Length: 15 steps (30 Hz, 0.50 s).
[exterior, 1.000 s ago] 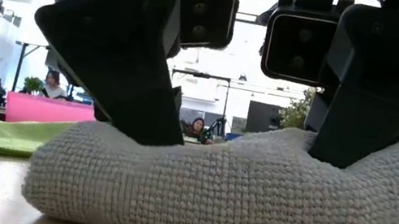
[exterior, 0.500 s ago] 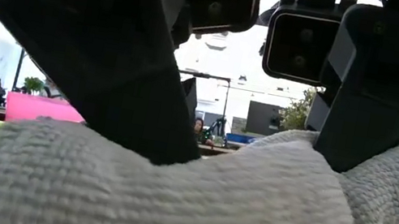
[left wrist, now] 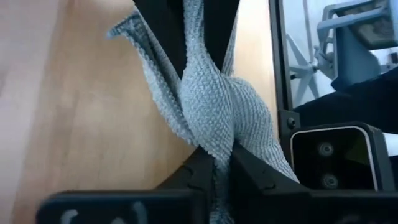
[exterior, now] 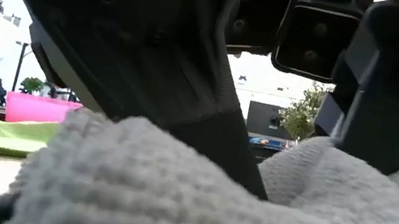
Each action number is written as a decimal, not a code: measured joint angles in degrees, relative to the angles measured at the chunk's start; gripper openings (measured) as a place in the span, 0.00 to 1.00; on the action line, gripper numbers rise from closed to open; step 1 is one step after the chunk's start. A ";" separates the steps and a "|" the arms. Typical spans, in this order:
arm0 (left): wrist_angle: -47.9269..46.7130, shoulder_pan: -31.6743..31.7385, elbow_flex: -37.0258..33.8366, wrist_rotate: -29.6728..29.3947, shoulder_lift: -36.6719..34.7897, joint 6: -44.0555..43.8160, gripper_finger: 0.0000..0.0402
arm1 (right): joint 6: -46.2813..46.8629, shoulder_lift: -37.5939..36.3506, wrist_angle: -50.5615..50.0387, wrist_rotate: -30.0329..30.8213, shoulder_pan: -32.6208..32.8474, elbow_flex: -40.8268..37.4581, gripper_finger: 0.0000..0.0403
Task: Roll microfiber towels into tight, uniform cylinder then place into a basket
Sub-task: Roll the blue microfiber cloth, then put the blue microfiber cloth into the pink bin
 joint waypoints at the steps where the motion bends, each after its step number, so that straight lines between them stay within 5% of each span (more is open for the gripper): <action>1: 0.11 0.02 -0.19 0.37 0.00 -0.27 0.03 | -0.86 -0.33 -0.08 -0.13 0.02 -0.02 0.10; 10: -1.38 1.92 -0.84 6.82 -3.24 -0.18 0.01 | -5.81 -9.47 -9.51 -0.20 0.15 -0.20 0.35; 15: -10.85 4.16 -1.20 7.88 -8.46 3.78 0.00 | -7.43 -16.73 -20.27 0.95 0.20 -0.24 0.46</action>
